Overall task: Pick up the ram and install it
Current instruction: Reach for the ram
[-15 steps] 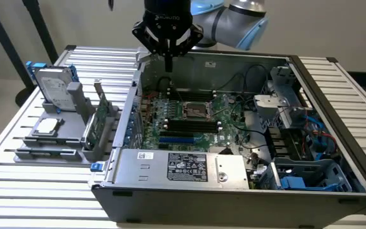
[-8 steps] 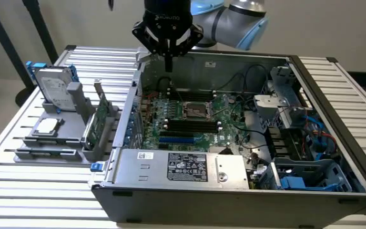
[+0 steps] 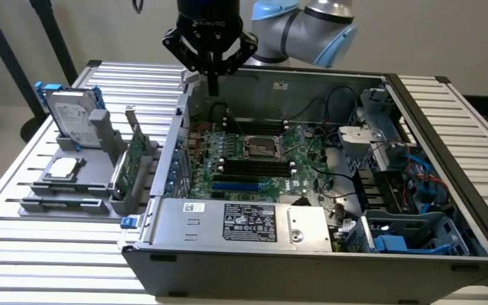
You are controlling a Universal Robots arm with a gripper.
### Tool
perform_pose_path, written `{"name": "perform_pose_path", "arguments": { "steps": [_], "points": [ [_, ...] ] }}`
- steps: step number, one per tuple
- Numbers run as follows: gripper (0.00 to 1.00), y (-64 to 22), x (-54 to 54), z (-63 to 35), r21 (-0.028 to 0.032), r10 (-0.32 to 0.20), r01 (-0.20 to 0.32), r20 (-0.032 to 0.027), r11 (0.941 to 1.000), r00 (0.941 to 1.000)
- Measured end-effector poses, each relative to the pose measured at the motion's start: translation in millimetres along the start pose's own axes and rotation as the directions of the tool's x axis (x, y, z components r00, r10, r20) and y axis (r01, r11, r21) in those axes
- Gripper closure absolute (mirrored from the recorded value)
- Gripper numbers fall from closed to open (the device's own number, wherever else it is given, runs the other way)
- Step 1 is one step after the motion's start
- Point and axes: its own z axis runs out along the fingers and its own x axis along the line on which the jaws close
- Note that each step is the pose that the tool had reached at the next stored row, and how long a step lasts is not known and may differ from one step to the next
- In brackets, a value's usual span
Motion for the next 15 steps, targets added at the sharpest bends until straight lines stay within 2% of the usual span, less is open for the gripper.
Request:
{"name": "perform_pose_path", "arguments": {
  "steps": [15],
  "points": [
    [0.89, -5.6, 68.2, 3.9, 0.0013, 0.0, 0.0, -0.0006, 1.0, 1.0]
  ]
}}
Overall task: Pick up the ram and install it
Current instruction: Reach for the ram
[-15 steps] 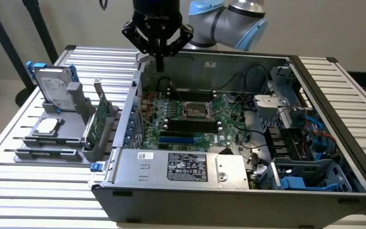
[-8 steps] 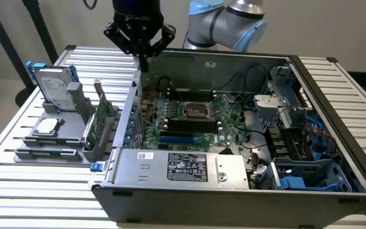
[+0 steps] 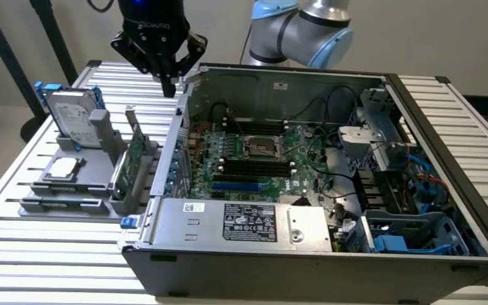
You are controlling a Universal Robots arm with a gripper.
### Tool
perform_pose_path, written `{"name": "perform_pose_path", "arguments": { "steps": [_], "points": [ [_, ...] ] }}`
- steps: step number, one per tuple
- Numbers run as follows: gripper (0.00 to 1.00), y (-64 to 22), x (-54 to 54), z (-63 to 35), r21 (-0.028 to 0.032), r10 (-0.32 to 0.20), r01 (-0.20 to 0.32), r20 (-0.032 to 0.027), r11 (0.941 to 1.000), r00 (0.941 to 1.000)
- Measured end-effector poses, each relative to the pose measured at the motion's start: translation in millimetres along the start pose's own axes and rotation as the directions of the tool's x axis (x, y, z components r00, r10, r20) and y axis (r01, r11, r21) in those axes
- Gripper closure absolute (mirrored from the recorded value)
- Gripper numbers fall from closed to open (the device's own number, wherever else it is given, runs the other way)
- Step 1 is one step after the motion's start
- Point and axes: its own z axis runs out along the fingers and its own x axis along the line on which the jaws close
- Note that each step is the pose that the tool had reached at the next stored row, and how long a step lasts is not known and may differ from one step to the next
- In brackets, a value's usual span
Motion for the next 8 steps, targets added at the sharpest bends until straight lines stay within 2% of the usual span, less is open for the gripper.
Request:
{"name": "perform_pose_path", "arguments": {
  "steps": [8],
  "points": [
    [0.89, -2.9, 36.4, 2.7, 0.0009, 0.0, 0.0, -0.0009, 1.0, 1.0]
  ]
}}
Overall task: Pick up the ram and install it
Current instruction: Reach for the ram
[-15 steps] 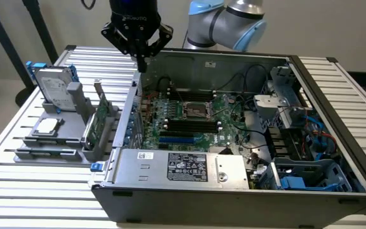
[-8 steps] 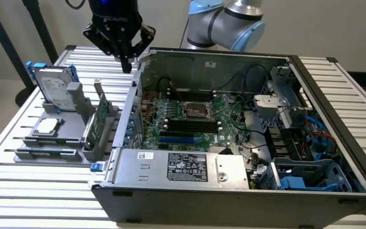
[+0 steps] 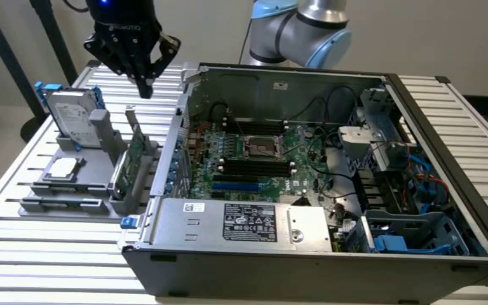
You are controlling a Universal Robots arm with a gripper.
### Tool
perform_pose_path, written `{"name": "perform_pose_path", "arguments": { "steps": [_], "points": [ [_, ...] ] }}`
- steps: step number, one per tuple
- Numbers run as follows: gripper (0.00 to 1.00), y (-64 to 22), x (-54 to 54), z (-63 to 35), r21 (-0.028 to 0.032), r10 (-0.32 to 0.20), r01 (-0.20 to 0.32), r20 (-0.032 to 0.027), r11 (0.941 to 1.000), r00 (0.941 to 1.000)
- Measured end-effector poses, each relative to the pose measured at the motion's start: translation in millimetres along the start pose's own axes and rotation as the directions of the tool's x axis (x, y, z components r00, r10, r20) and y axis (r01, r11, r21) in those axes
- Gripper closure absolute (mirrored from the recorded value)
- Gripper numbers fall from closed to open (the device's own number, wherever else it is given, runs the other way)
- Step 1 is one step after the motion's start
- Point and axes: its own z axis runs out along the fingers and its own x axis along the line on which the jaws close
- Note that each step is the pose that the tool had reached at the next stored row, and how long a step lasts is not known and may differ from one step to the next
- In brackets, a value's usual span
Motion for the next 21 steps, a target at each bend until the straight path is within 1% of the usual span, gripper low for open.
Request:
{"name": "perform_pose_path", "arguments": {
  "steps": [16, 21],
  "points": [
    [0.89, -5.7, 72.5, 6.0, 0.0012, 0.0, 0.0, -0.0023, 1.0, 1.0],
    [0.89, -7.6, 95.4, 8.3, 0.0016, 0.0, 0.0, -0.004, 1.0, 1.0]
  ]
}}
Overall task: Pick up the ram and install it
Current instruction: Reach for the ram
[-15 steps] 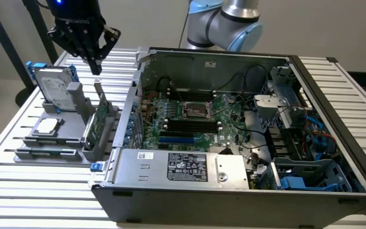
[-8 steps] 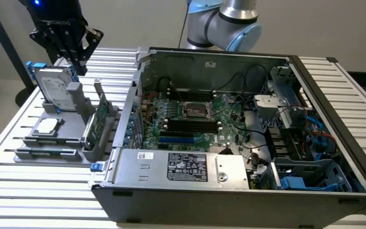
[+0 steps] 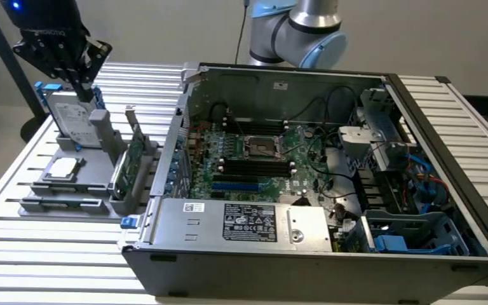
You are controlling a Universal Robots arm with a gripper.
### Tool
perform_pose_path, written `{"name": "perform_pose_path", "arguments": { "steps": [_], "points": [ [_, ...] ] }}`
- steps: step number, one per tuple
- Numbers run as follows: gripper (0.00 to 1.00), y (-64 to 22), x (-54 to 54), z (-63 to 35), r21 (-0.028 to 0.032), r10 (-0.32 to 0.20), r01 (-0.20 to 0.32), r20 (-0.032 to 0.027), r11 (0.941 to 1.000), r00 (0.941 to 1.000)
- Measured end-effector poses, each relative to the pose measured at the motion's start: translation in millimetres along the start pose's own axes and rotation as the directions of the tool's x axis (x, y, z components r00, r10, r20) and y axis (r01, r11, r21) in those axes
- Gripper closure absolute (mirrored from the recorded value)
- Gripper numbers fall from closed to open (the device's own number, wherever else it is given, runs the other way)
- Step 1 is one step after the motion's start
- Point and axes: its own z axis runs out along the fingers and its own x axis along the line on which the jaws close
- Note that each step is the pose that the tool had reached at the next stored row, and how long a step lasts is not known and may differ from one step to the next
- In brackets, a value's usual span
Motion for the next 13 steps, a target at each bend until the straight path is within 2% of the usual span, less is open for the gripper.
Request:
{"name": "perform_pose_path", "arguments": {
  "steps": [5, 10, 13],
  "points": [
    [0.89, -1.8, 22.5, 3.4, 0.0011, 0.0, 0.0, -0.0038, 1.0, 1.0],
    [0.89, -3.5, 44.3, 7.8, 0.0032, 0.0, 0.0, -0.0108, 1.0, 0.9999],
    [0.89, -4.6, 52.9, 10.6, 0.0045, 0.0, 0.0, -0.0164, 1.0, 0.9999]
  ]
}}
